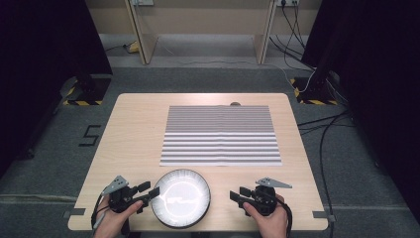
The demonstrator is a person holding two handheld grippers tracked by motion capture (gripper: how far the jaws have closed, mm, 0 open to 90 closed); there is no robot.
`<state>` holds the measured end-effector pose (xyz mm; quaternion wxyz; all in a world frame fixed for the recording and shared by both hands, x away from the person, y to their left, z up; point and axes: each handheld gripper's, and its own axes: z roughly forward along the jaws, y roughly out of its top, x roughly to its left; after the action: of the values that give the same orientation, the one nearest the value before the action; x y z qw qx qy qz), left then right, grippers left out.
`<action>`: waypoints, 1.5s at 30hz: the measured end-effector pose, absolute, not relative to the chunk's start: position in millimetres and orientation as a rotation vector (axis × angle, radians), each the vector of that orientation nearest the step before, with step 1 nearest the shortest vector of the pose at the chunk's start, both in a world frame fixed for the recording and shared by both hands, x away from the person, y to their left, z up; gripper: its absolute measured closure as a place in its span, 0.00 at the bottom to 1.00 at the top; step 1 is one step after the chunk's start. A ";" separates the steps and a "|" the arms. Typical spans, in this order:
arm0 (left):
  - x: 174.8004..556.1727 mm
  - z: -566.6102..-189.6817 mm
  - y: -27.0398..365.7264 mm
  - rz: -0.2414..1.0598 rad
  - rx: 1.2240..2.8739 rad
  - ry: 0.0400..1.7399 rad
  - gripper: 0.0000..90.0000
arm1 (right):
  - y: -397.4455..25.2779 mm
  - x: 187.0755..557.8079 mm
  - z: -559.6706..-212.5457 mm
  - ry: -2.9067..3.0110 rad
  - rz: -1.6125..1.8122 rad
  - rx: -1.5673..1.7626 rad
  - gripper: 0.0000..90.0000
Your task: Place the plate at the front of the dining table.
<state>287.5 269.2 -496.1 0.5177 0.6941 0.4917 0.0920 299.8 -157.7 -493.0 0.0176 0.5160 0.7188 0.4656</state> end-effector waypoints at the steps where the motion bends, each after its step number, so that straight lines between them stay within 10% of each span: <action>1: 287.8 -496.0 269.1 0.215 1.665 1.182 0.50 | -156.9 300.1 -492.8 2.237 1.440 1.604 0.55; 45: 291.6 -493.4 264.5 0.146 1.806 1.270 0.79 | -77.1 325.1 -467.3 2.541 1.232 1.556 0.93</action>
<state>291.6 264.5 -493.4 0.4481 0.7296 0.5132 0.0590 325.1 -77.1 -467.3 -0.0411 0.4823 0.7874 0.3818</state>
